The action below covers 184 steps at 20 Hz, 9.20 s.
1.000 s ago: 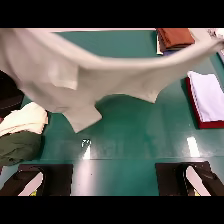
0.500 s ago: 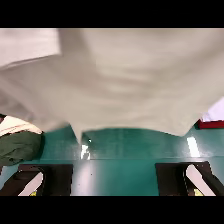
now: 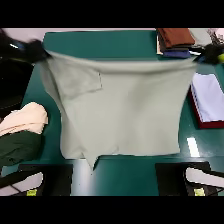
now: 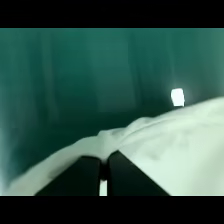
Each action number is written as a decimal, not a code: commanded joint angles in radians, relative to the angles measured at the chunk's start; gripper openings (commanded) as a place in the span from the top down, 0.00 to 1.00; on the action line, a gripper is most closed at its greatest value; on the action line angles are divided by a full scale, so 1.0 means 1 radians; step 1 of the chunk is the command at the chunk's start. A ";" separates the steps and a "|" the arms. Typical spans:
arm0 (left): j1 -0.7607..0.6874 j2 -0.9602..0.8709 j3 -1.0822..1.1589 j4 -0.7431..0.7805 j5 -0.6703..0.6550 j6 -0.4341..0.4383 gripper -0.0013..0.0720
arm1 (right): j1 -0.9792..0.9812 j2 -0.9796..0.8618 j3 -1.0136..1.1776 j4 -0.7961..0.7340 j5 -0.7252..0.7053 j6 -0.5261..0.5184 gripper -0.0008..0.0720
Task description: Fold the shirts.
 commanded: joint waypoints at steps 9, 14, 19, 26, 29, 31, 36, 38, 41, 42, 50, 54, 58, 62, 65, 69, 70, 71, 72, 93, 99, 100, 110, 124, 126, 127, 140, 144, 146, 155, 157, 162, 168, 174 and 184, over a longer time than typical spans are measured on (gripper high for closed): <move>0.027 -0.291 -0.042 0.003 0.088 0.111 0.95 | 0.038 -0.332 0.157 -0.070 0.024 0.004 0.96; 0.046 -0.296 -0.103 0.014 0.018 0.143 0.95 | 0.037 -0.288 -0.016 -0.069 -0.001 -0.010 0.96; 0.046 -0.296 -0.190 0.042 0.027 0.106 0.94 | 0.059 -0.224 -0.232 -0.056 -0.170 0.003 0.73; 0.043 -0.220 -0.202 0.200 -0.141 -0.015 0.16 | 0.044 -0.098 -0.241 -0.033 -0.072 -0.013 0.46; 0.043 -0.018 -0.434 0.231 -0.119 -0.033 0.16 | 0.051 0.010 -0.241 -0.032 -0.006 -0.029 0.46; 0.043 0.140 -0.647 0.232 -0.090 -0.060 0.16 | 0.068 0.074 -0.241 -0.032 -0.006 -0.029 0.46; 0.043 0.484 -1.038 0.219 -0.095 -0.192 0.16 | 0.121 0.172 -0.241 -0.032 -0.020 -0.028 0.46; 0.043 0.542 -1.094 0.180 -0.091 -0.216 0.16 | 0.136 0.185 -0.241 -0.032 -0.024 -0.028 0.46; 0.043 0.549 -1.150 0.097 -0.046 -0.216 0.16 | 0.146 0.187 -0.241 -0.032 -0.026 -0.028 0.46; 0.043 0.549 -1.170 0.062 -0.018 -0.216 0.16 | 0.146 0.187 -0.241 -0.032 -0.026 -0.028 0.46; 0.043 0.549 -1.220 -0.060 0.103 -0.204 0.16 | 0.119 0.187 -0.242 -0.033 0.027 -0.028 0.46; 0.043 0.550 -1.146 -0.056 0.062 -0.124 0.95 | -0.014 0.265 -0.420 -0.043 0.034 -0.034 0.46; 0.043 0.550 -1.069 -0.054 0.053 -0.099 0.95 | -0.232 0.377 -0.780 -0.043 0.042 -0.073 0.44; 0.043 0.550 -1.062 -0.054 0.054 -0.079 0.95 | -0.370 0.383 -1.076 -0.039 0.032 -0.073 0.29; 0.043 0.550 -1.062 -0.054 0.053 -0.066 0.95 | -0.345 0.338 -1.186 -0.023 -0.034 -0.074 0.35; 0.043 0.550 -1.062 -0.054 0.054 -0.063 0.95 | -0.215 0.256 -1.212 0.068 -0.152 -0.073 0.40; 0.043 0.550 -1.062 -0.054 0.053 -0.056 0.95 | -0.180 0.245 -1.200 0.091 -0.171 -0.072 0.41; 0.043 0.550 -1.062 -0.053 0.046 -0.049 0.95 | -0.152 0.238 -1.182 0.096 -0.177 -0.072 0.53; 0.043 0.550 -1.060 -0.052 0.034 -0.050 0.95 | -0.122 0.239 -1.159 0.090 -0.174 -0.072 0.69; 0.043 0.277 -0.680 -0.027 0.134 0.096 0.95 | 0.045 0.243 -0.650 -0.216 -0.099 -0.005 0.96; 0.043 -0.058 -0.457 -0.028 0.174 0.118 0.95 | 0.137 -0.045 -0.386 -0.212 -0.150 0.027 0.96; 0.043 -0.077 -0.440 -0.030 0.185 0.117 0.95 | 0.137 -0.084 -0.349 -0.188 -0.150 0.027 0.95; 0.040 -0.084 -0.373 -0.120 0.166 0.043 0.94 | -0.091 -0.206 -0.266 0.093 -0.076 -0.090 0.42; -0.424 -0.188 -0.365 -0.159 0.467 -0.076 0.95 | -0.176 -0.402 -0.453 0.379 -0.131 -0.280 0.57; -0.470 -0.254 -0.320 -0.171 0.480 -0.075 0.95 | -0.137 -0.392 -0.411 0.379 -0.130 -0.291 0.82; -0.489 -0.290 -0.287 -0.172 0.474 -0.075 0.95 | -0.127 -0.376 -0.388 0.380 -0.129 -0.291 0.89; -0.545 -0.530 -0.106 -0.230 0.475 -0.078 0.95 | 0.176 -0.020 -0.018 0.387 -0.082 -0.136 0.95; -0.545 -0.542 -0.106 -0.247 0.473 -0.079 0.95 | 0.322 -0.021 0.039 0.387 -0.124 -0.104 0.96; -0.542 -0.542 -0.100 -0.247 0.464 -0.078 0.95 | 0.391 -0.021 0.043 0.387 -0.166 -0.093 0.95; -0.215 -0.216 0.061 0.010 0.262 -0.074 0.95 | 0.782 -0.104 0.043 0.389 -0.467 -0.087 0.95; -0.128 -0.106 0.061 0.053 0.262 -0.074 0.95 | 0.901 -0.181 0.043 0.396 -0.603 -0.089 0.93; -0.028 0.031 0.061 0.080 0.245 -0.072 0.95 | 0.968 -0.307 0.138 0.399 -0.568 -0.124 0.47; -0.038 0.034 0.060 0.069 0.209 -0.047 0.95 | 0.715 -0.162 -0.094 0.246 -0.385 -0.119 0.47; -0.038 0.034 0.060 0.066 0.203 -0.047 0.95 | 0.415 -0.180 -0.453 0.328 -0.385 -0.061 0.17; -0.038 0.032 0.057 0.021 0.199 -0.039 0.95 | 0.579 -0.507 -0.303 0.652 -0.470 -0.145 0.25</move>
